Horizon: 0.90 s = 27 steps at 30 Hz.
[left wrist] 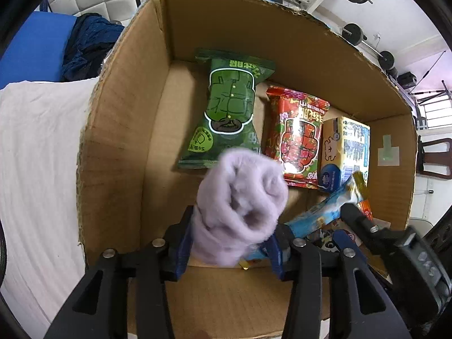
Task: Organize soft objects
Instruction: 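Carry the sock and tube into the box and open both tools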
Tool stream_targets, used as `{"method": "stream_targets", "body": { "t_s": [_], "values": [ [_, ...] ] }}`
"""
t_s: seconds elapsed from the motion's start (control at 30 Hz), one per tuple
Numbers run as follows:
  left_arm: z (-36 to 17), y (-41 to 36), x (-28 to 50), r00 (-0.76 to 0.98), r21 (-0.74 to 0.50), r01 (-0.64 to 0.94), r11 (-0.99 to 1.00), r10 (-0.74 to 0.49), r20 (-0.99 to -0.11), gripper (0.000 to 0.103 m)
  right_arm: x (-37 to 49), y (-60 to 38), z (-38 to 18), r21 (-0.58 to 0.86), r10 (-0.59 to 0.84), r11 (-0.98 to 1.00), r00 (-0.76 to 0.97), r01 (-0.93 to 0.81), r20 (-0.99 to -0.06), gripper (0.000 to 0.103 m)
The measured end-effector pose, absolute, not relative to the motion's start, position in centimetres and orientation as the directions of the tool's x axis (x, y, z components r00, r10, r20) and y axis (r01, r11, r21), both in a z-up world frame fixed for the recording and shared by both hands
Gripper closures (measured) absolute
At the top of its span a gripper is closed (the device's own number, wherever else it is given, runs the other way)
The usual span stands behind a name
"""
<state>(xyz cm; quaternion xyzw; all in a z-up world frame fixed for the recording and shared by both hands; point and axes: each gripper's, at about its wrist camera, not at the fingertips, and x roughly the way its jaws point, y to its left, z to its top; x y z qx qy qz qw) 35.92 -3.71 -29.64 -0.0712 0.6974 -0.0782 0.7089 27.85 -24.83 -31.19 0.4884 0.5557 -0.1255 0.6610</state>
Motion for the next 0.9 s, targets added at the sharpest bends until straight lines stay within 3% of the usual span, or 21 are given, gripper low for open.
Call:
{"method": "stream_targets", "body": {
  "t_s": [0.03, 0.3, 0.4, 0.5, 0.53, 0.6, 0.9],
  "values": [
    [-29.5, -3.7, 35.9, 0.015, -0.207, 0.013, 0.978, -0.207, -0.978, 0.054, 27.9, -24.8, -30.9, 0.504, 0.369, 0.501, 0.353, 0.703, -0.859, 0.046],
    [-27.4, -3.2, 35.1, 0.054, -0.198, 0.031, 0.980, -0.199, -0.978, 0.052, 28.3, -24.9, -28.1, 0.447, 0.325, 0.631, 0.308, 0.634, -0.894, 0.045],
    [-26.3, -3.3, 34.4, 0.084, -0.185, 0.046, 0.982, -0.188, -0.978, 0.039, 28.3, -24.7, -26.9, 0.392, 0.280, 0.711, 0.276, 0.584, -0.920, 0.045],
    [-25.1, -3.4, 33.5, 0.115, -0.163, 0.067, 0.984, -0.170, -0.979, 0.035, 28.3, -24.1, -25.7, 0.288, 0.190, 0.815, 0.237, 0.503, -0.953, 0.045],
    [-24.8, -3.5, 33.3, 0.123, -0.155, 0.074, 0.985, -0.164, -0.979, 0.026, 28.2, -23.7, -25.4, 0.243, 0.151, 0.851, 0.226, 0.466, -0.962, 0.045],
    [-24.3, -3.7, 32.6, 0.146, -0.131, 0.086, 0.988, -0.142, -0.979, 0.018, 27.8, -23.3, -25.0, 0.174, 0.089, 0.893, 0.215, 0.415, -0.972, 0.044],
    [-23.2, -3.5, 30.6, 0.218, -0.046, 0.112, 0.993, -0.069, -0.973, 0.009, 25.9, -21.9, -23.7, -0.005, -0.072, 0.963, 0.236, 0.271, -0.969, 0.013]
  ]
}}
